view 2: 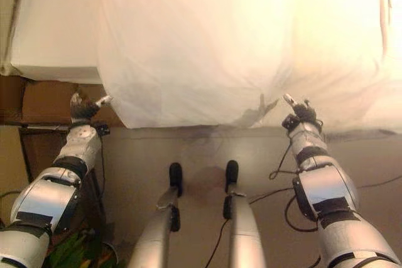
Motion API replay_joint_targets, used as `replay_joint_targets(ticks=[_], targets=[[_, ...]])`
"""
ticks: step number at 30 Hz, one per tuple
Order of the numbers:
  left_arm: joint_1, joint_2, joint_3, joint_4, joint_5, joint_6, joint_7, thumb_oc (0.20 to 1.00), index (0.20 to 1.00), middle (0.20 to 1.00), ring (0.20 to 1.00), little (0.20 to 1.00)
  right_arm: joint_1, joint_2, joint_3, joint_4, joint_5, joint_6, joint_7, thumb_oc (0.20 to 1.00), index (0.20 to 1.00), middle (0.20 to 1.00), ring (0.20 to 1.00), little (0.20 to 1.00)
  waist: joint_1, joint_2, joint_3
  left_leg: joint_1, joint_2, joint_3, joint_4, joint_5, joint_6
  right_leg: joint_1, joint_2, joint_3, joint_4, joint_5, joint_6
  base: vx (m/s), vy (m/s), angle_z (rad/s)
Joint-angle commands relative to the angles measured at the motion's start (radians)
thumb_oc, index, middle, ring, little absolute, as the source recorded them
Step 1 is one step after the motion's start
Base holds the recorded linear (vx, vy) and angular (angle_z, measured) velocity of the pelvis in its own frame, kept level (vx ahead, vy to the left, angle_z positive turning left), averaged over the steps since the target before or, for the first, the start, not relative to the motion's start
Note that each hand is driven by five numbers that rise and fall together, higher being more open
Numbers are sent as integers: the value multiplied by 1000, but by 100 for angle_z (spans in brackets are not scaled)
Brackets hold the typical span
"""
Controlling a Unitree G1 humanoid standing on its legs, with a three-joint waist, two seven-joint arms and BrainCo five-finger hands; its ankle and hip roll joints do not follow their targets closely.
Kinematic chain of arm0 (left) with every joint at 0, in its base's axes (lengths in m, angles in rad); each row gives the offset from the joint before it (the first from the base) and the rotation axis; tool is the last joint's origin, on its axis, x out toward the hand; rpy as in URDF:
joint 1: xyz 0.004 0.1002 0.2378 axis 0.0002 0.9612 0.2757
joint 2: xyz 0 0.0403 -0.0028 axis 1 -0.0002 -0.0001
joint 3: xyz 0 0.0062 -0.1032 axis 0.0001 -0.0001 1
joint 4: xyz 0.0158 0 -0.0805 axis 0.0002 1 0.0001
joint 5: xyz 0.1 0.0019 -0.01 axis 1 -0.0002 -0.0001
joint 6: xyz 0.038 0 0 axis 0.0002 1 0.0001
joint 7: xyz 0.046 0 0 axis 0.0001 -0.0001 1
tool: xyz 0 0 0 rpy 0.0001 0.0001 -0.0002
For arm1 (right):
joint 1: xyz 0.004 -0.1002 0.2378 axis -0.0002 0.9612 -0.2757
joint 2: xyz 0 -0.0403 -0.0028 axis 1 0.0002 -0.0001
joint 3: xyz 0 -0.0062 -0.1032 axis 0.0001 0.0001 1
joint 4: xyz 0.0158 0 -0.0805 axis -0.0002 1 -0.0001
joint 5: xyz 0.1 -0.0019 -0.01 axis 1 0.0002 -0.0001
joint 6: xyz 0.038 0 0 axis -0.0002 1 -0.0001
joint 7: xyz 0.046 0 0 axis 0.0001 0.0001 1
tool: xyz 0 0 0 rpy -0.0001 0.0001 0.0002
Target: Make the bed
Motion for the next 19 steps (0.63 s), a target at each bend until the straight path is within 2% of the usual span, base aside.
replay_joint_targets(ticks=[1,2,3,4,6,8,10,11,14,16,17,19], targets=[[67,-60,25,0,-12,-38,-51,1000,1000,1000,1000,1000,119,9,-35,10,28,-24,53,1000,1000,1000,1000,1000,0,33,-67,21,7,-12,20,-29,-54,128,-75,43,-181,78,142,116,-25,18],[121,-95,23,-15,-22,-44,-69,1000,1000,1000,1000,1000,187,39,-38,-6,17,-28,70,1000,1000,1000,1000,1000,3,28,-82,62,9,-13,-4,-20,-55,172,-74,36,-203,83,141,77,-17,7],[122,-95,23,-16,-22,-44,-69,1000,1000,1000,1000,1000,189,40,-38,-7,17,-28,69,1000,1000,1000,1000,1000,3,28,-80,66,9,-13,-6,-21,-56,177,-74,35,-204,83,141,97,-21,7],[204,-144,16,-20,-5,-39,-101,1000,1000,1000,1000,1000,287,98,-53,-30,22,-35,94,1000,1000,1000,1000,1000,2,21,-114,113,14,-15,-38,-11,-52,221,-74,31,-230,96,142,88,-14,6],[210,-145,14,-21,-5,-39,-101,1000,1000,1000,1000,1000,295,100,-53,-33,21,-35,93,1000,1000,1000,1000,1000,3,21,-113,130,15,-14,-46,-16,-53,237,-73,29,-237,90,143,108,-6,1],[341,-216,-2,0,70,-18,-130,1000,1000,1000,1000,1000,463,191,-55,-67,-22,-47,123,1000,1000,1000,1000,1000,-1,4,-185,227,29,-9,-109,-5,-55,330,-75,22,-314,120,152,149,16,-7],[371,-233,-13,5,99,-11,-138,1000,1000,1000,1000,1000,495,205,-55,-73,-32,-50,127,1000,1000,1000,1000,1000,-1,2,-201,256,34,-5,-125,-10,-56,356,-74,23,-327,117,155,82,22,-7],[420,-281,-17,28,138,7,-143,1000,1000,1000,1000,1000,557,238,-40,-73,-110,-48,127,1000,1000,1000,1000,1000,-3,-2,-242,290,39,-5,-136,-7,-55,387,-73,22,-340,125,156,90,24,-6],[474,-314,-15,43,170,14,-152,1000,1000,1000,1000,1000,617,263,-41,-85,-138,-49,142,1000,1000,1000,1000,1000,-4,-7,-274,340,47,2,-161,-17,-55,437,-68,19,-369,124,159,91,17,-5],[548,-366,-34,61,216,25,-168,1000,1000,1000,1000,1000,685,296,-23,-90,-207,-56,144,1000,1000,1000,1000,1000,-5,-9,-330,373,50,-1,-166,-31,-54,480,-70,12,-405,127,162,90,31,-6],[548,-366,-34,61,216,25,-168,1000,1000,1000,1000,1000,685,296,-23,-90,-207,-56,144,1000,1000,1000,1000,1000,-5,-9,-330,373,50,-1,-166,-31,-54,481,-70,11,-405,127,162,50,19,3],[603,-398,-66,79,273,47,-199,1000,1000,1000,1000,1000,732,317,39,-102,-326,-47,161,1000,1000,1000,1000,1000,-5,-11,-376,404,56,0,-166,-45,-48,515,-69,7,-408,120,163,118,23,-1]])
